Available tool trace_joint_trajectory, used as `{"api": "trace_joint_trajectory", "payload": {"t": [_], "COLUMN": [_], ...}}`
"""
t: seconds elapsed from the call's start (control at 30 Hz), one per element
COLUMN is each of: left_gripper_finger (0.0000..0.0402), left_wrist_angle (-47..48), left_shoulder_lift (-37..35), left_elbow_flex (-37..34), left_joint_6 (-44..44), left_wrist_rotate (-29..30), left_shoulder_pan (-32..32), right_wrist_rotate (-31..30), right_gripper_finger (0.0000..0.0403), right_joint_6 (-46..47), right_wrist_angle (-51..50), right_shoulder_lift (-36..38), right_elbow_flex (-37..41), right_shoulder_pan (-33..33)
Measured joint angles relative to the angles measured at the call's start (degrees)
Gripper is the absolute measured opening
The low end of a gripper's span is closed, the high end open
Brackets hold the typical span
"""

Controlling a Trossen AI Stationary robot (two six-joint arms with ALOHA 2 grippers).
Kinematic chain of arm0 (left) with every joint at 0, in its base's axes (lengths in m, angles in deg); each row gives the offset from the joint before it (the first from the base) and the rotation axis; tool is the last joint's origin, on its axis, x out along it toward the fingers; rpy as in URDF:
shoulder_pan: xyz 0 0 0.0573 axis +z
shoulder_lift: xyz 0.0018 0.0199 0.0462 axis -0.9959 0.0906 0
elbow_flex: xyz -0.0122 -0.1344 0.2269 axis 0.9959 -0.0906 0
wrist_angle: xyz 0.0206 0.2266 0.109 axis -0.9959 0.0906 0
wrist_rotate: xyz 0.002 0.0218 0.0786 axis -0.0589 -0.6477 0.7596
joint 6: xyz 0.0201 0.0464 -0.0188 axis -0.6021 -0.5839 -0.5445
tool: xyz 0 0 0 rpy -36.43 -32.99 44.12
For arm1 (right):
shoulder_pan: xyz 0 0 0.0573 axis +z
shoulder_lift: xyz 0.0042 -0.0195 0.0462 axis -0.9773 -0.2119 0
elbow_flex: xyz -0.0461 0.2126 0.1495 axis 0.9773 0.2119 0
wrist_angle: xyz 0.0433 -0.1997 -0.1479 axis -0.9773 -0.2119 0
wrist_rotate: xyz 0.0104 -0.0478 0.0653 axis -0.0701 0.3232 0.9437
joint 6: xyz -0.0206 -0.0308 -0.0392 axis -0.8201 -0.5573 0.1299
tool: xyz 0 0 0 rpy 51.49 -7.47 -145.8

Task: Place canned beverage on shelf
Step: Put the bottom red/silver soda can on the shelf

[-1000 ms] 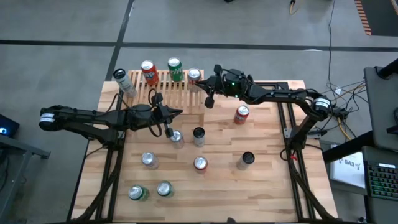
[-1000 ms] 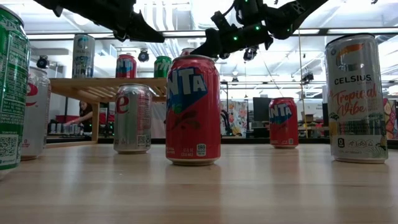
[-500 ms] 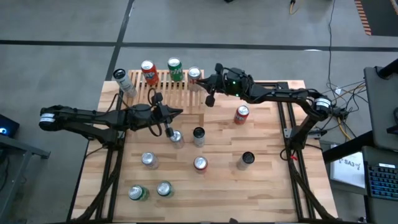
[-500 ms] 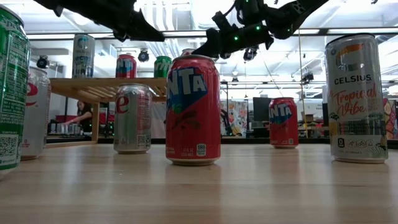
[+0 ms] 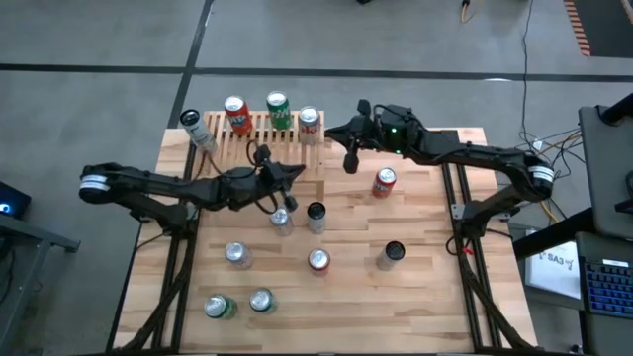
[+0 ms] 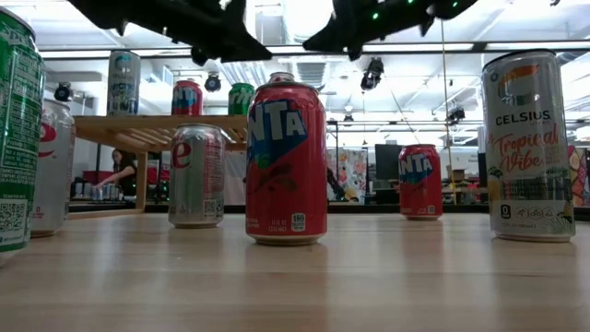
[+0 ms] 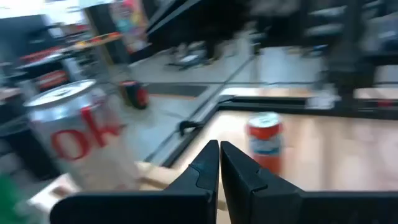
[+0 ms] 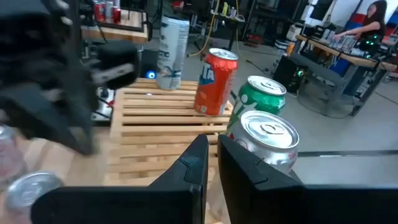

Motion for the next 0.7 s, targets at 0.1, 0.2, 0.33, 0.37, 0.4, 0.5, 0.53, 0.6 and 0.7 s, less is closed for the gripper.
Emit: {"api": "trace_joint_trajectory", "payload": {"t": [0.1, 0.2, 0.33, 0.37, 0.4, 0.5, 0.53, 0.6, 0.7], "left_gripper_finger": [0.0, 0.0, 0.0, 0.0, 0.0, 0.0, 0.0, 0.0, 0.0], "left_wrist_angle": [-0.1, 0.0, 0.9, 1.1, 1.0, 0.9, 0.6, 0.1, -0.2], "left_shoulder_lift": [3.3, 6.5, 10.0, 10.7, 11.4, 13.2, 13.6, 14.4, 15.3], "left_elbow_flex": [2.5, 5.1, 7.8, 8.1, 8.4, 9.1, 9.2, 9.4, 10.1], "left_joint_6": [-1.0, -2.5, -3.3, -3.2, -3.2, -2.8, -2.8, -2.8, -2.8], "left_wrist_rotate": [5.2, 9.5, 13.6, 14.1, 14.2, 14.5, 14.5, 14.6, 14.6], "left_shoulder_pan": [0.0, 0.1, 0.6, 0.9, 1.1, 1.7, 1.9, 2.4, 3.2], "right_wrist_rotate": [0.0, 0.0, 0.1, 0.1, 0.0, 0.1, 0.1, 0.0, 0.0], "right_gripper_finger": [0.0027, 0.0027, 0.0027, 0.0027, 0.0027, 0.0027, 0.0027, 0.0027, 0.0027], "right_joint_6": [0.0, 0.0, -0.3, -0.3, -0.4, -0.4, -0.5, -0.7, -0.8], "right_wrist_angle": [-4.1, -6.9, -9.5, -9.8, -10.0, -10.6, -11.0, -11.6, -11.8], "right_shoulder_lift": [2.8, 5.1, 6.4, 6.5, 6.7, 6.7, 6.7, 6.7, 6.7], "right_elbow_flex": [0.0, 0.0, 0.0, 0.0, 0.0, 0.0, 0.0, 0.0, 0.0], "right_shoulder_pan": [0.6, 1.2, 1.6, 1.6, 1.7, 1.7, 1.7, 1.7, 1.7]}}
